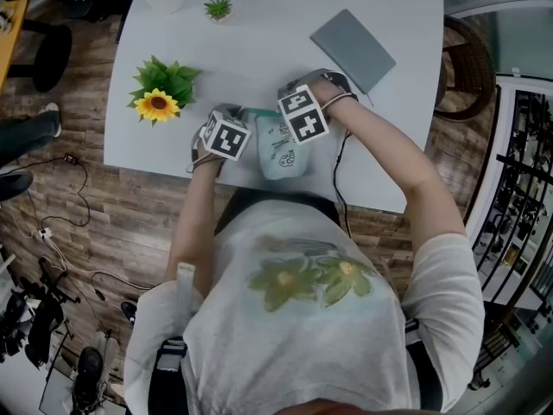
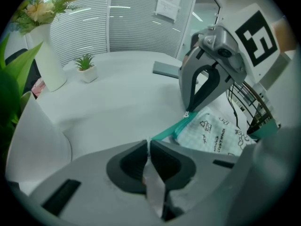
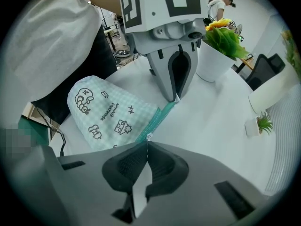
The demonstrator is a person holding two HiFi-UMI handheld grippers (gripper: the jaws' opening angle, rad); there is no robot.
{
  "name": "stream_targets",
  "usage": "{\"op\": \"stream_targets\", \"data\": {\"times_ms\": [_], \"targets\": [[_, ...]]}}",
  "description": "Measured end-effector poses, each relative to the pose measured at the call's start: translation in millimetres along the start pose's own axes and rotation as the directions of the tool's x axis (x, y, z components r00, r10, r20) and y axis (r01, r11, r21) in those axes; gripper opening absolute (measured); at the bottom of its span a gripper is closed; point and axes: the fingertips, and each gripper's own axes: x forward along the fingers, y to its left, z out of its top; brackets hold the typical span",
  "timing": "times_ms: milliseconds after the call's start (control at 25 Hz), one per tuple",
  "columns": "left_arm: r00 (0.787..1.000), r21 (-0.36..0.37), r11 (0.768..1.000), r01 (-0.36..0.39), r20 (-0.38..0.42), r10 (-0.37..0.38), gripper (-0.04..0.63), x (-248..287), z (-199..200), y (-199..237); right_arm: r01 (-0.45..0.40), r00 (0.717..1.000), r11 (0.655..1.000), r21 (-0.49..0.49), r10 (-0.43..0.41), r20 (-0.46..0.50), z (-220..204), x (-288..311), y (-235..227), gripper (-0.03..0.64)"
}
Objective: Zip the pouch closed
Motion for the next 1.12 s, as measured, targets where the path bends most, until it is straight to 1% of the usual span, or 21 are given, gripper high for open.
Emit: {"op": "stream_targets", "data": {"times_ms": [240,600,760,920,1120], "targets": [[1.0,0.006,1.0,-0.007,0.008,0.007,0.025,0.0,1.2,1.6,-0.01,1.0,1.0,0.012,0.01,-0.02,-6.2,1.5,2.2,0.018],[1.0,0.005,1.0,-0.002,0.007,0.002,0.025,-0.4,1.3,1.1,0.015,1.0,0.998,0.059,-0.016,0.019,-10.4,-1.1,3.9,0.018],[1.0,0.001,1.0,0.006,0.005,-0.006,0.025,0.1,0.6,0.2,0.023,0.999,0.998,0.062,-0.025,0.026,-10.2,-1.6,4.2,0.018],[1.0,0.003,1.0,0.001,0.006,-0.001,0.025,-0.1,0.6,1.0,0.026,1.0,0.999,0.043,-0.027,0.002,-15.3,-0.2,6.5,0.018],[1.0,0.004,1.0,-0.004,0.013,0.003,0.025,0.0,1.9,2.3,0.039,0.999,0.997,0.063,-0.04,0.02,-16.9,-0.3,6.9,0.018]]}}
